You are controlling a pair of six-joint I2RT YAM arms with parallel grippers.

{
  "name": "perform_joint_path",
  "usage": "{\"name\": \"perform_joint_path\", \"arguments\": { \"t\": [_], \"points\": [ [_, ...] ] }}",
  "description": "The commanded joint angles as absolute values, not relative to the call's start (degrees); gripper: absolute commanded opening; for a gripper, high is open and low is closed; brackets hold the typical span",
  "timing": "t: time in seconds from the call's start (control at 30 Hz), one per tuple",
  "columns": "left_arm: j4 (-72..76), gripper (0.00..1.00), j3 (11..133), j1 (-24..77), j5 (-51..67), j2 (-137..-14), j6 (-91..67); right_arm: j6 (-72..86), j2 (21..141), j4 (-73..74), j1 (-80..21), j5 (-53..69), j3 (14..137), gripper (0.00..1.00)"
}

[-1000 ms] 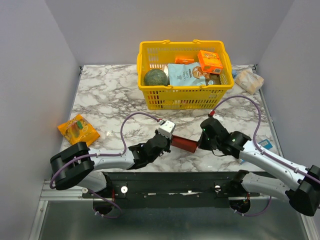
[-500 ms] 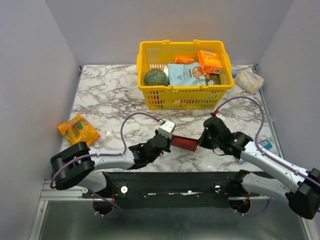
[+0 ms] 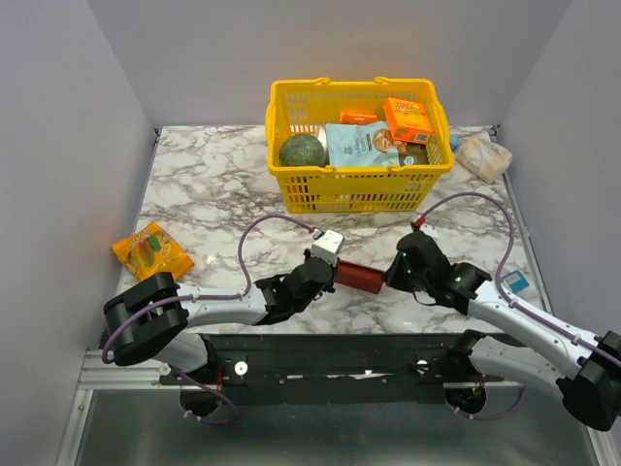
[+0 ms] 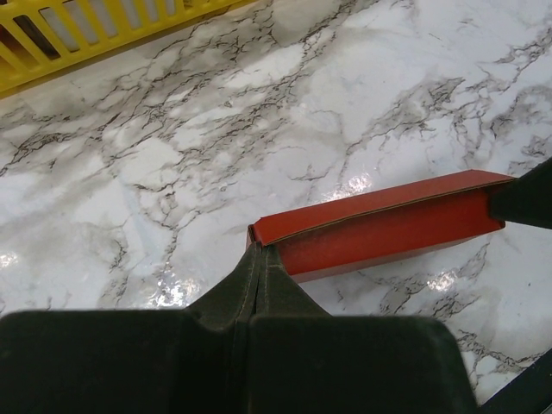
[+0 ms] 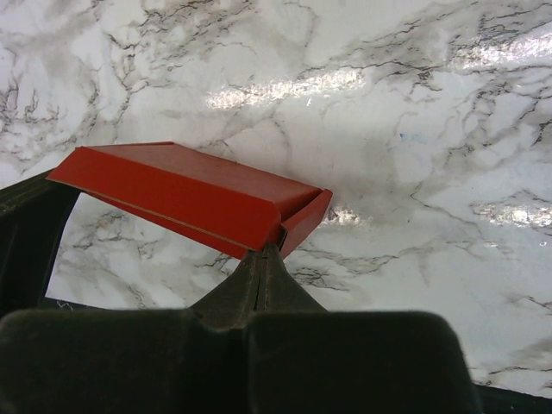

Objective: Fold the paper box

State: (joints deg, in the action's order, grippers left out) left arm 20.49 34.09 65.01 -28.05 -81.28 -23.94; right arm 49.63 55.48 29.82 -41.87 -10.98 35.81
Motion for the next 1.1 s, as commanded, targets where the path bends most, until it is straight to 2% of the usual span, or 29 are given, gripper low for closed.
{"name": "perform_joint_path", "arguments": {
  "t": [0.0, 0.13, 0.17, 0.23, 0.27, 0.33, 0.37, 0.47, 0.63, 0.77, 1.07],
  "points": [
    [5.9, 0.0, 31.7, 66.4, -22.4, -85.8, -26.5, 49.0, 56.9, 32.6, -42.0, -9.1, 32.1, 0.01],
    [6.7, 0.0, 31.2, 66.4, -22.1, -86.0, -25.8, 47.3, 54.4, 35.9, -42.1, -10.5, 35.6, 0.01],
    [6.8, 0.0, 31.0, 66.4, -21.9, -85.9, -25.7, 46.8, 54.1, 36.6, -42.1, -10.5, 36.5, 0.15],
    [6.9, 0.0, 30.9, 66.4, -21.8, -85.6, -24.6, 47.6, 53.4, 39.5, -42.2, -10.7, 38.6, 0.33],
    [6.8, 0.0, 30.8, 66.4, -21.7, -85.4, -24.3, 48.0, 53.0, 39.9, -42.2, -10.4, 40.1, 0.47],
    [6.4, 0.0, 30.8, 66.4, -21.9, -85.1, -23.6, 48.8, 52.5, 39.6, -42.2, -8.4, 40.9, 0.57],
    [6.2, 0.0, 30.8, 66.4, -22.0, -85.1, -23.5, 49.7, 51.9, 39.1, -42.2, -7.7, 41.3, 0.65],
    [5.9, 0.0, 30.9, 66.4, -22.1, -84.8, -23.2, 51.4, 51.2, 37.3, -42.1, -5.8, 41.7, 0.77],
    [5.9, 0.0, 31.0, 66.4, -22.1, -84.9, -23.1, 54.5, 49.0, 33.1, -39.9, -6.2, 39.8, 0.84],
    [5.6, 0.0, 31.0, 66.4, -22.0, -84.7, -23.1, 57.8, 47.2, 27.8, -34.6, -1.9, 35.3, 0.84],
    [5.5, 0.0, 31.4, 66.4, -21.9, -84.6, -23.3, 63.3, 47.6, 21.5, -32.3, 2.4, 29.4, 0.82]
  ]
}}
